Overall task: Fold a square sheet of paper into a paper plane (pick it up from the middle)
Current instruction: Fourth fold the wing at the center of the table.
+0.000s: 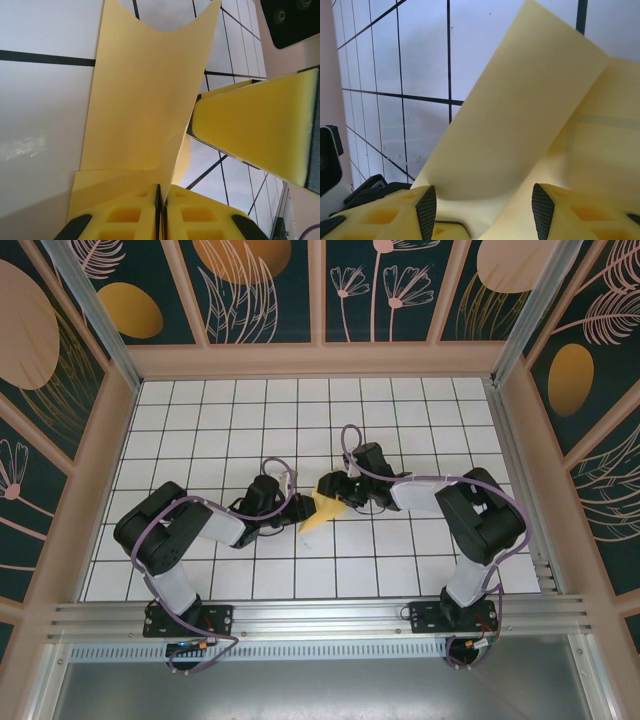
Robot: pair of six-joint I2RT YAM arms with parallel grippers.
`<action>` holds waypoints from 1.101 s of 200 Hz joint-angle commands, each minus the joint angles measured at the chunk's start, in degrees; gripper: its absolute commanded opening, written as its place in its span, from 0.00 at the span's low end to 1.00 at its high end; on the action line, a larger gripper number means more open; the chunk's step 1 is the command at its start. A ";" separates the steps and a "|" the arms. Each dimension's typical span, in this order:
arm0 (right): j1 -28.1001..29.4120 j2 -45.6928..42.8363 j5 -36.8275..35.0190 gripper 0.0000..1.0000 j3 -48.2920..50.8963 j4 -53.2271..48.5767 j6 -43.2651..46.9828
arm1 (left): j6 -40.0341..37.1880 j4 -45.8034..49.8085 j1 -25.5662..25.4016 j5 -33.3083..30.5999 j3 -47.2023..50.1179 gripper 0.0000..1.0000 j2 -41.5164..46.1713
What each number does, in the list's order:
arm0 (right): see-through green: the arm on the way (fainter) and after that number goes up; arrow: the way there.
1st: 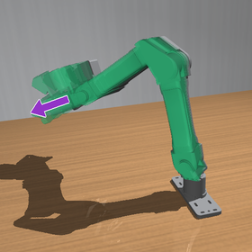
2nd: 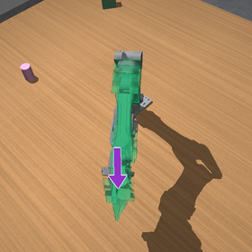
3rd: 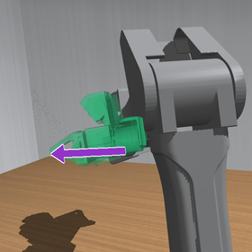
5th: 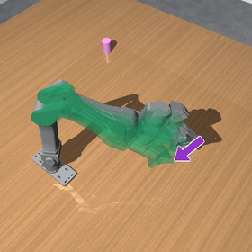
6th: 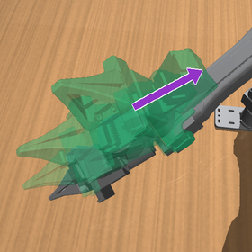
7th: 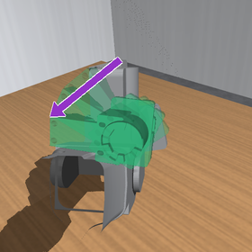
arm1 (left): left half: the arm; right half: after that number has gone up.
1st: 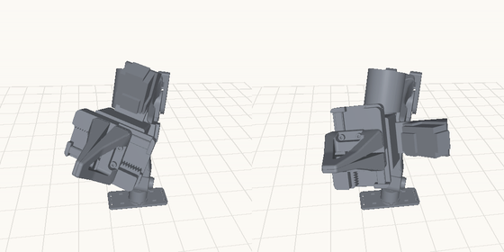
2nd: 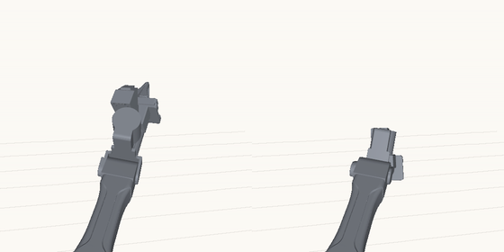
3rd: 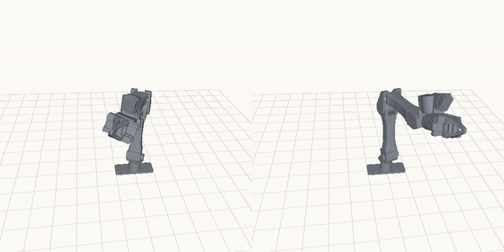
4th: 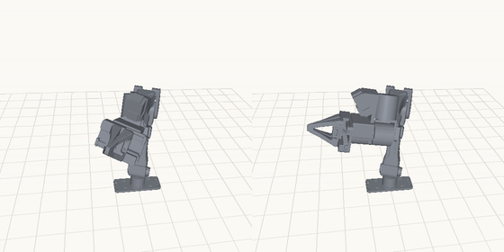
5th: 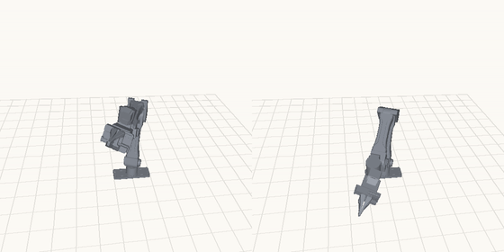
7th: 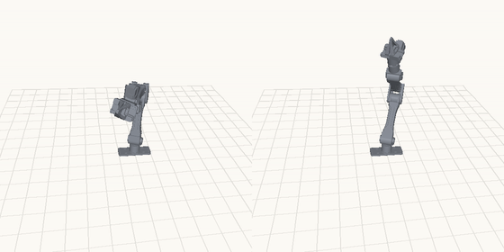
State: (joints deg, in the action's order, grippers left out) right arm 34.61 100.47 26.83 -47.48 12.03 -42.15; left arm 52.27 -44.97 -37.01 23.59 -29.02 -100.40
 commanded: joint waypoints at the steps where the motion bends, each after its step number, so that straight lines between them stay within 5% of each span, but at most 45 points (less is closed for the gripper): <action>1: 0.54 1.22 -1.66 0.55 -1.82 -1.98 1.55 | 0.51 -1.39 0.44 0.50 0.00 0.14 -0.73; 49: 0.56 3.34 -3.12 0.54 -3.28 -4.31 0.95 | 0.30 -1.17 0.58 0.56 -0.01 0.18 -0.40; 119: 0.45 4.00 -6.69 0.52 -3.36 -7.19 -1.35 | -2.05 3.31 0.70 -0.57 0.98 0.38 5.24; 220: 0.33 4.22 -7.66 0.53 -3.44 -8.14 -2.41 | -4.95 8.65 0.65 -2.27 1.34 0.26 4.78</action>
State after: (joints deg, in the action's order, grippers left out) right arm 34.94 103.31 22.06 -50.52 7.66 -43.83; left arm 49.39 -38.61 -36.69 23.11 -27.66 -95.09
